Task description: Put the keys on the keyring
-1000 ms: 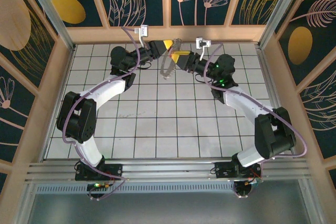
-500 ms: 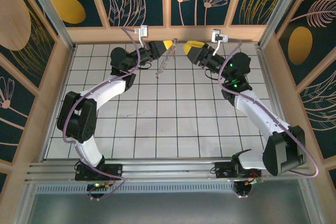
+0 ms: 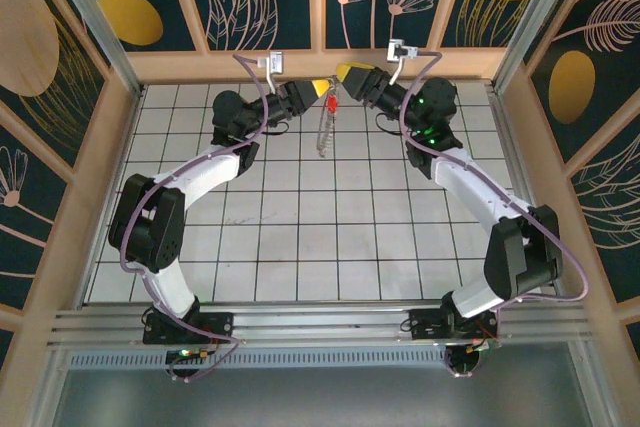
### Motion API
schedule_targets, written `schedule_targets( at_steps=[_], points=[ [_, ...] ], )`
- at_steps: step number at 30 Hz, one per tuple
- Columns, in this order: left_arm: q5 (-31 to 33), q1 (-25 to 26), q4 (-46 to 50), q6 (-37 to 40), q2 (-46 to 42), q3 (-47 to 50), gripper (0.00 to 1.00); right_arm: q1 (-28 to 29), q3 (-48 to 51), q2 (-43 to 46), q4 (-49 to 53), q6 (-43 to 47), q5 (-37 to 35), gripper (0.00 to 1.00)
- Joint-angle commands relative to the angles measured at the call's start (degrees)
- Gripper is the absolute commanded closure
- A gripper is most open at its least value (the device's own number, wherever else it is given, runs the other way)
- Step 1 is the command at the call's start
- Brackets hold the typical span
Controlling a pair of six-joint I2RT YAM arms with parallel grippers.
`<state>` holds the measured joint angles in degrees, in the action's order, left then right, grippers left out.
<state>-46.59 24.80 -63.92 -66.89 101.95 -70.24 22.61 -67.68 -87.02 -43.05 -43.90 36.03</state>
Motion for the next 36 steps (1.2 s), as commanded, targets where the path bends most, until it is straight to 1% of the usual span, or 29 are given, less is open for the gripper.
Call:
schedule_targets(
  at_steps=[1, 24, 30, 36],
  points=[
    [0.8, -0.1, -0.2, 2.6, -1.7, 0.6, 1.0, 0.2, -2.2, -0.7, -1.9, -1.2, 0.0, 0.49],
    [0.4, -0.8, -1.9, 1.7, -1.2, 1.7, 1.0, 0.3, -0.4, -2.5, -4.2, -0.9, 1.4, 0.49],
    [0.5, -1.0, -3.6, 0.1, -0.4, 1.4, 1.0, 0.2, -0.2, -2.7, -3.9, -0.4, 1.5, 0.5],
    [0.7, -1.1, -3.8, 0.1, -0.4, 1.6, 1.0, 0.0, -0.3, -2.8, -3.0, 0.2, 2.1, 0.5]
  ],
)
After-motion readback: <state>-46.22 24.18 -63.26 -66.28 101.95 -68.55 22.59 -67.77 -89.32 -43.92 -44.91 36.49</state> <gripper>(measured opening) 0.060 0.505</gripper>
